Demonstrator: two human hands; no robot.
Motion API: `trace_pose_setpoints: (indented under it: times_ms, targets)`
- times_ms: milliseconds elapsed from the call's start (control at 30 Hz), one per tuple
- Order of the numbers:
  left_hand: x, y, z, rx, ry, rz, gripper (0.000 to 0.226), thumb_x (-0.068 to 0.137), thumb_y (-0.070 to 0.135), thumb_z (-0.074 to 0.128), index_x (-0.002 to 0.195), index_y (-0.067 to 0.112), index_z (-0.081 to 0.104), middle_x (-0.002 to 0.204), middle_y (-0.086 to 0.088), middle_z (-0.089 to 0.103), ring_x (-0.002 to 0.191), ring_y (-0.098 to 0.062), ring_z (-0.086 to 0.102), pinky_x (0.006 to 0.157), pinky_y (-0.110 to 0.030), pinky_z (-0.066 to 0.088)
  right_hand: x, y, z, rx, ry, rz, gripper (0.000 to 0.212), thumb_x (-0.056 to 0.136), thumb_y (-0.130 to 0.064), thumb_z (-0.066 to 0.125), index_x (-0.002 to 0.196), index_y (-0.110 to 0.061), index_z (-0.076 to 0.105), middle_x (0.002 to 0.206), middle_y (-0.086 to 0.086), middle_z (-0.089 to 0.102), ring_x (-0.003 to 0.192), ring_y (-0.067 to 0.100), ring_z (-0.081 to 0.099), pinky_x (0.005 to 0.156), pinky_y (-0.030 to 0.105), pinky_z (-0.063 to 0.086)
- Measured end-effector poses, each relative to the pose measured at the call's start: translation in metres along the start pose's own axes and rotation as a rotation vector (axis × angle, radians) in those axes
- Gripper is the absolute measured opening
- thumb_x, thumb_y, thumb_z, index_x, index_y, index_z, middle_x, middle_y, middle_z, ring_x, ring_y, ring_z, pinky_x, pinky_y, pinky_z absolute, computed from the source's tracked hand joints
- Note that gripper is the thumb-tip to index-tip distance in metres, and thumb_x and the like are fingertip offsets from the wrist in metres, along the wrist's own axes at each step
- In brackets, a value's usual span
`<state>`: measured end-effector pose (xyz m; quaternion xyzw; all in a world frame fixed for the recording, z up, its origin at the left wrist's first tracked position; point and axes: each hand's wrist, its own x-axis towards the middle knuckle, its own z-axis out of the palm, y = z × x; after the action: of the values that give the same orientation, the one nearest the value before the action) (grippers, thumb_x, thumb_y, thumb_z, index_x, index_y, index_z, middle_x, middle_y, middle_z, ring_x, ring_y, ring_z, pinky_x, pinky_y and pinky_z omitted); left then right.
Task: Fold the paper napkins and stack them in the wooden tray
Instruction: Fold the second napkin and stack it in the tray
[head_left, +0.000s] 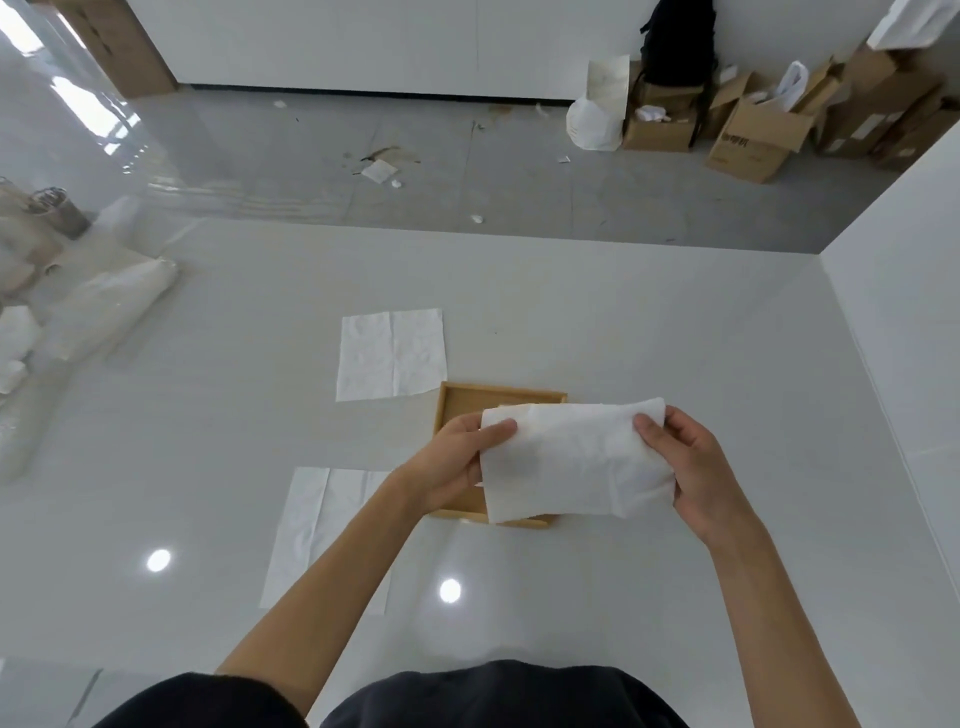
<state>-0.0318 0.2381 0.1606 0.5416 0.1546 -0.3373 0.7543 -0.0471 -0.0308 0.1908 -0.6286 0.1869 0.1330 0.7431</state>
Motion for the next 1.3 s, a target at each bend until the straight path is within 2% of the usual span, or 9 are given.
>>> trace_pose_setpoints:
  times_ms: [267,433,667,833,933,1033,1167,1233,1300]
  targets:
    - [-0.009,0.017,0.000,0.276,0.052,0.126,0.031,0.100,0.019,0.061,0.129,0.009,0.064,0.121,-0.009,0.073,0.112,-0.027,0.070,0.096,-0.043,0.057,0.005,-0.004,-0.002,-0.014,-0.023,-0.017,0.020,0.097,-0.013,0.062,0.115,-0.008,0.070,0.108,0.006,0.076,0.096,0.019,0.072,0.082,0.031,0.059]
    - [-0.015,0.026,-0.008,0.303,0.080,0.171,0.024,0.102,0.013,0.057,0.124,0.009,0.066,0.109,-0.004,0.077,0.100,-0.020,0.074,0.082,-0.031,0.060,0.008,-0.007,-0.004,-0.063,-0.073,-0.040,0.022,0.096,-0.008,0.063,0.116,-0.013,0.071,0.113,0.005,0.077,0.104,0.020,0.073,0.086,0.028,0.060]
    - [-0.019,0.032,-0.012,0.257,0.036,0.255,0.026,0.102,0.007,0.053,0.125,0.003,0.067,0.119,-0.017,0.073,0.106,-0.028,0.072,0.085,-0.033,0.060,0.008,-0.004,-0.001,-0.041,-0.067,-0.089,0.021,0.096,-0.005,0.062,0.113,-0.011,0.073,0.109,0.008,0.077,0.102,0.021,0.072,0.090,0.033,0.059]
    - [-0.021,0.029,-0.013,0.216,0.056,0.325,0.026,0.102,0.005,0.052,0.120,0.001,0.070,0.113,-0.009,0.075,0.105,-0.021,0.071,0.083,-0.027,0.057,0.009,-0.005,0.005,-0.025,-0.049,-0.161,0.023,0.095,-0.002,0.061,0.107,-0.016,0.076,0.109,0.006,0.077,0.105,0.020,0.072,0.092,0.035,0.058]
    - [-0.024,0.030,-0.011,0.274,0.081,0.367,0.028,0.102,-0.002,0.048,0.115,0.002,0.073,0.102,-0.001,0.078,0.097,-0.016,0.073,0.077,-0.021,0.056,0.009,-0.006,0.007,-0.068,-0.036,-0.247,0.043,0.094,0.007,0.056,0.092,-0.028,0.081,0.105,-0.002,0.078,0.103,0.016,0.072,0.086,0.029,0.058]
    - [-0.028,0.034,-0.005,0.355,0.097,0.402,0.035,0.100,-0.013,0.039,0.114,-0.006,0.069,0.081,0.010,0.077,0.076,-0.002,0.070,0.066,-0.012,0.051,0.010,-0.006,0.005,-0.074,-0.077,-0.332,0.059,0.087,0.020,0.046,0.065,-0.026,0.076,0.107,0.003,0.071,0.104,0.024,0.065,0.075,0.032,0.051]
    - [-0.031,0.037,0.000,0.351,0.090,0.458,0.049,0.091,-0.025,0.028,0.090,-0.001,0.070,0.066,0.012,0.071,0.058,0.002,0.063,0.055,-0.007,0.043,0.011,-0.005,0.004,-0.100,-0.082,-0.379,0.057,0.084,0.022,0.044,0.057,-0.021,0.070,0.107,0.001,0.072,0.105,0.023,0.067,0.077,0.038,0.051]
    - [-0.032,0.038,0.000,0.311,0.091,0.474,0.052,0.091,-0.023,0.028,0.083,0.004,0.072,0.075,0.010,0.074,0.066,-0.001,0.065,0.056,-0.010,0.045,0.011,-0.004,0.004,-0.117,-0.065,-0.400,0.057,0.083,0.022,0.045,0.057,-0.022,0.071,0.105,0.000,0.074,0.104,0.021,0.068,0.080,0.039,0.052]
    - [-0.030,0.037,-0.002,0.248,0.089,0.481,0.049,0.095,-0.018,0.033,0.081,0.007,0.073,0.100,0.000,0.078,0.089,-0.010,0.070,0.066,-0.018,0.051,0.012,-0.004,0.003,-0.128,-0.053,-0.424,0.058,0.082,0.023,0.045,0.057,-0.022,0.071,0.105,-0.001,0.075,0.104,0.020,0.069,0.082,0.038,0.052]
